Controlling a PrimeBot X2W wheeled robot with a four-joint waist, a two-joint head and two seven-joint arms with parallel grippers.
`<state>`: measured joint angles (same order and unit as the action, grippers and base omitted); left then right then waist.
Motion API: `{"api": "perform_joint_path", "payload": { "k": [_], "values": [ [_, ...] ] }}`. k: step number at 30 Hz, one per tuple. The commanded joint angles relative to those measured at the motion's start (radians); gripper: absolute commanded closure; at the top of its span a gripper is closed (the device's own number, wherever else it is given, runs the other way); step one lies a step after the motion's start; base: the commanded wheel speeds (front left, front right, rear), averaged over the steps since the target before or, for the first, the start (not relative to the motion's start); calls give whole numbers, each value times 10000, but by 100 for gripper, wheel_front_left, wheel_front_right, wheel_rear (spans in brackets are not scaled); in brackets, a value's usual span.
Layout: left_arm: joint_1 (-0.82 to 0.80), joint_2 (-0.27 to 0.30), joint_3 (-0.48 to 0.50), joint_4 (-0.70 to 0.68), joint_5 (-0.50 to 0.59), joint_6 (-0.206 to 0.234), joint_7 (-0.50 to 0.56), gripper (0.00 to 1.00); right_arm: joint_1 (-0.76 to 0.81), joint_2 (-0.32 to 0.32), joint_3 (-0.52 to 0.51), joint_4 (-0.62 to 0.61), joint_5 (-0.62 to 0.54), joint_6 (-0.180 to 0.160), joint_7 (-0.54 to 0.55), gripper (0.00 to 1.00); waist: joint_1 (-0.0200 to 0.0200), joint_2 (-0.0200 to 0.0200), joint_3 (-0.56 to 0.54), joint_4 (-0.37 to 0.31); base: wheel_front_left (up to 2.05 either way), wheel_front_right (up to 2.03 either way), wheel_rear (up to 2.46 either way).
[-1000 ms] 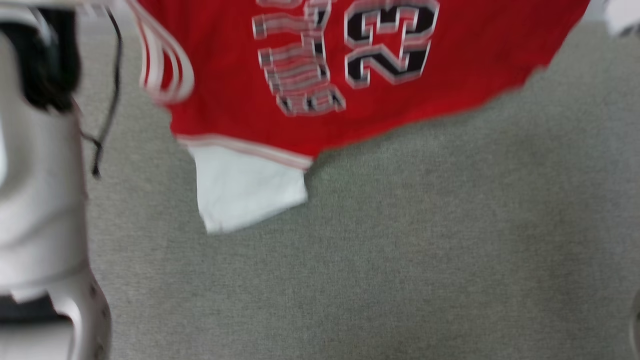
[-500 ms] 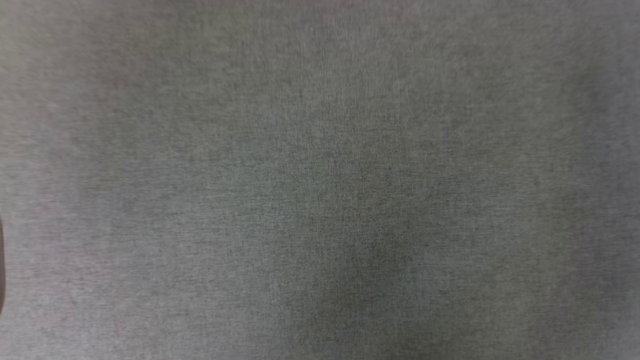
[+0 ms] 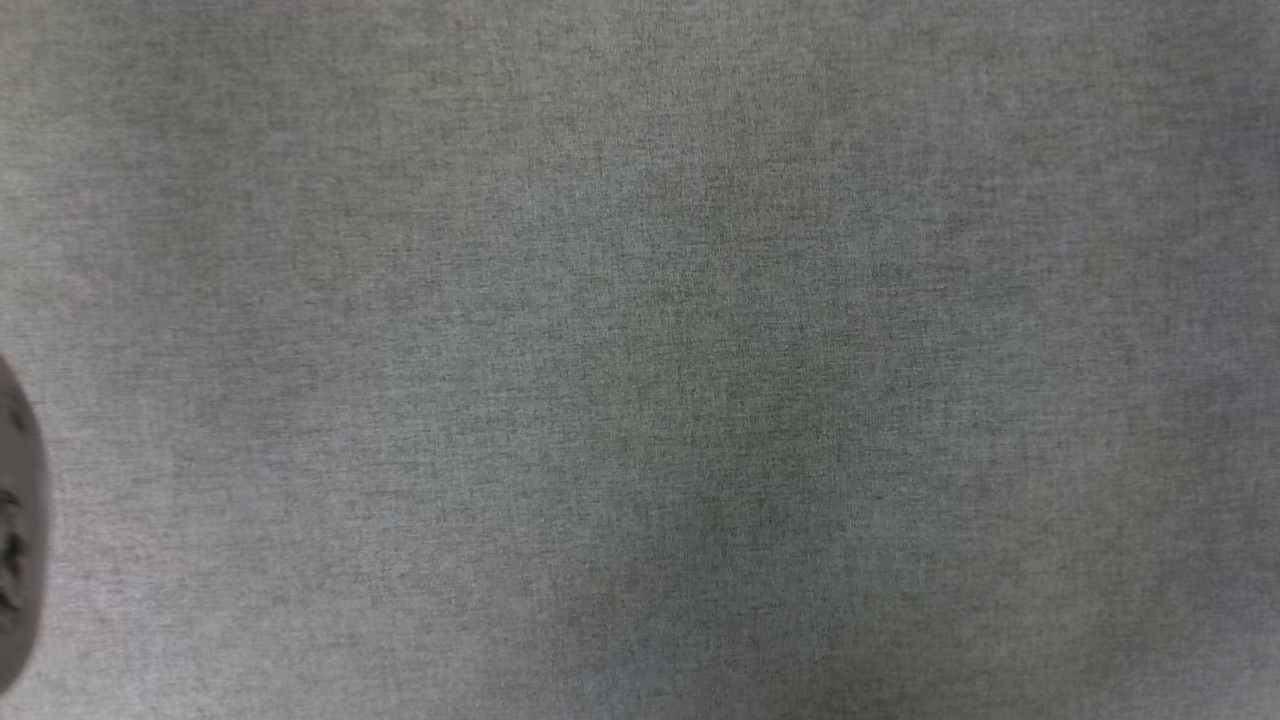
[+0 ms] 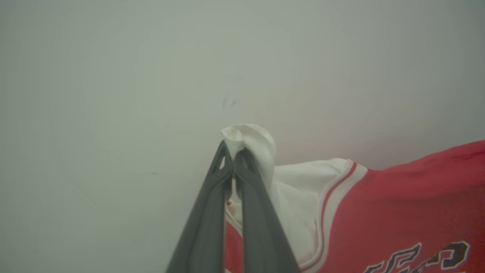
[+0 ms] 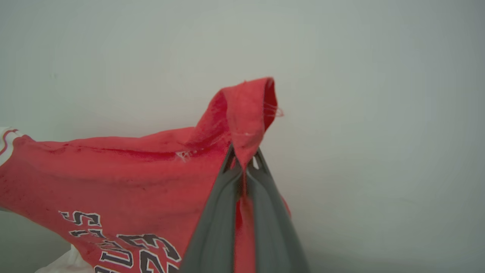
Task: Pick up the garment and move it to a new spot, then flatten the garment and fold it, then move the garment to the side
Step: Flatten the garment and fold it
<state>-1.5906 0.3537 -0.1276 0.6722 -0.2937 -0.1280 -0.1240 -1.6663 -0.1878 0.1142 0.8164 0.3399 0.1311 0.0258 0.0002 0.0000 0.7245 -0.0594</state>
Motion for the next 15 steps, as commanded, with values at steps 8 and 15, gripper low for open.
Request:
{"api": "perform_joint_path", "payload": {
  "k": [8, 15],
  "values": [
    [1643, -547, -462, 1691, -989, -31, -798, 100, 1252, 169, 1189, 1737, 437, -7, -312, 100, -2, 0, -840, 154, 0, 0, 0],
    [3990, -665, -1354, 2158, -2244, -23, -1199, 100, 3632, -32, 2191, 2124, 1338, -7, -531, 100, -2, 0, -2290, 335, 0, 0, 0]
  ]
}}
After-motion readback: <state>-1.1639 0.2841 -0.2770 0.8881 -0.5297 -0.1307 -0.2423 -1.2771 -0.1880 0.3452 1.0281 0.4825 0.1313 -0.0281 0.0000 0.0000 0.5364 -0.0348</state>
